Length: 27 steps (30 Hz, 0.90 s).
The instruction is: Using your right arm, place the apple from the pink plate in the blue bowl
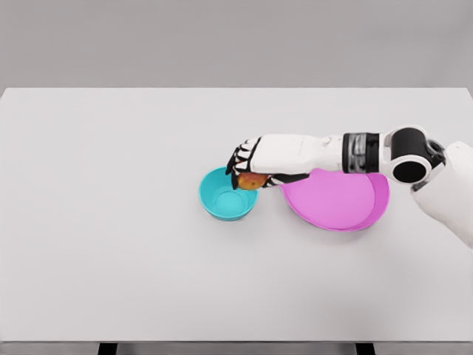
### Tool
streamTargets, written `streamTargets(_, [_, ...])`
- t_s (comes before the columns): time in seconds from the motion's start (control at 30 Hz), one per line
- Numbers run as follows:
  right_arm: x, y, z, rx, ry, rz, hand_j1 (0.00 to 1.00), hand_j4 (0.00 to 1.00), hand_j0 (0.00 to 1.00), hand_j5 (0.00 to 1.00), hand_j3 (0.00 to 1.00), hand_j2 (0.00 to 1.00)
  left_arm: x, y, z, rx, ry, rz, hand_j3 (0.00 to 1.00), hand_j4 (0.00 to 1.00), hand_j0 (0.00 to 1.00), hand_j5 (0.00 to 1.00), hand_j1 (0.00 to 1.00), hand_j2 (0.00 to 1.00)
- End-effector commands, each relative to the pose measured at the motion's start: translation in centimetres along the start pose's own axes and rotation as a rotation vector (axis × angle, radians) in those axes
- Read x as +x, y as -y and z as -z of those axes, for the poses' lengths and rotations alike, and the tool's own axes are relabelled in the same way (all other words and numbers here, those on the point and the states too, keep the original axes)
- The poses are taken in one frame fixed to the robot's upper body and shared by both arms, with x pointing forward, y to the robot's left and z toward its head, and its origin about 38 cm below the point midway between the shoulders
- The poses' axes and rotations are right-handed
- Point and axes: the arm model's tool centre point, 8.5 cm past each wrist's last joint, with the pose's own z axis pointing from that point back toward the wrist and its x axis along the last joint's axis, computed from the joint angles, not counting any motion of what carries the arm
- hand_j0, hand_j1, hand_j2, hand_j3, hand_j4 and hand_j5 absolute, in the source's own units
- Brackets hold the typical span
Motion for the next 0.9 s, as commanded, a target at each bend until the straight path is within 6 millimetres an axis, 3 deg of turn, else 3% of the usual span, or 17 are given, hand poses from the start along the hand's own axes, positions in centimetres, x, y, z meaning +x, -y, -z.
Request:
streamTargets(0.0, [0.6,0.1,1.4,-0.012,0.029,0.008,0.46,0.46,0.46,0.46,0.46,0.46,0.0,0.0,0.0,0.0,0.0,0.0,1.0,1.0,1.0,1.0,1.0,1.0])
streamTargets(0.23, [0.5,-0.3,3.3,-0.005,0.029,0.008,0.48,0.48,0.48,0.48,0.48,0.48,0.0,0.0,0.0,0.0,0.0,0.0,1.0,1.0,1.0,1.0,1.0,1.0])
streamTargets(0.27, [0.5,-0.3,3.3,-0.006,0.03,0.008,0.95,0.95,0.95,0.95,0.95,0.95,0.0,0.0,0.0,0.0,0.0,0.0,1.0,1.0,1.0,1.0,1.0,1.0])
streamTargets(0.3, [0.5,-0.3,3.3,-0.006,0.03,0.009,1.0,1.0,1.0,1.0,1.0,1.0,0.0,0.0,0.0,0.0,0.0,0.0,1.0,1.0,1.0,1.0,1.0,1.0])
streamTargets(0.57, [1.0,0.8,2.7,-0.023,0.037,-0.019,1.0,1.0,1.0,1.0,1.0,1.0,0.0,0.0,0.0,0.0,0.0,0.0,1.0,1.0,1.0,1.0,1.0,1.0])
streamTargets(0.63, [0.8,2.8,0.5,-0.073,0.006,-0.063,1.0,1.0,1.0,1.0,1.0,1.0,0.0,0.0,0.0,0.0,0.0,0.0,1.0,1.0,1.0,1.0,1.0,1.0])
streamTargets(0.73, [-0.3,4.3,-5.1,-0.102,-0.1,-0.114,1.0,1.0,1.0,1.0,1.0,1.0,0.0,0.0,0.0,0.0,0.0,0.0,1.0,1.0,1.0,1.0,1.0,1.0])
streamTargets(0.8, [-1.6,3.9,-9.6,-0.122,-0.208,-0.099,1.0,1.0,1.0,1.0,1.0,1.0,0.0,0.0,0.0,0.0,0.0,0.0,1.0,1.0,1.0,1.0,1.0,1.0])
streamTargets(0.87, [-2.8,1.9,-15.8,-0.15,-0.348,-0.04,1.0,1.0,1.0,1.0,1.0,1.0,0.0,0.0,0.0,0.0,0.0,0.0,1.0,1.0,1.0,1.0,1.0,1.0])
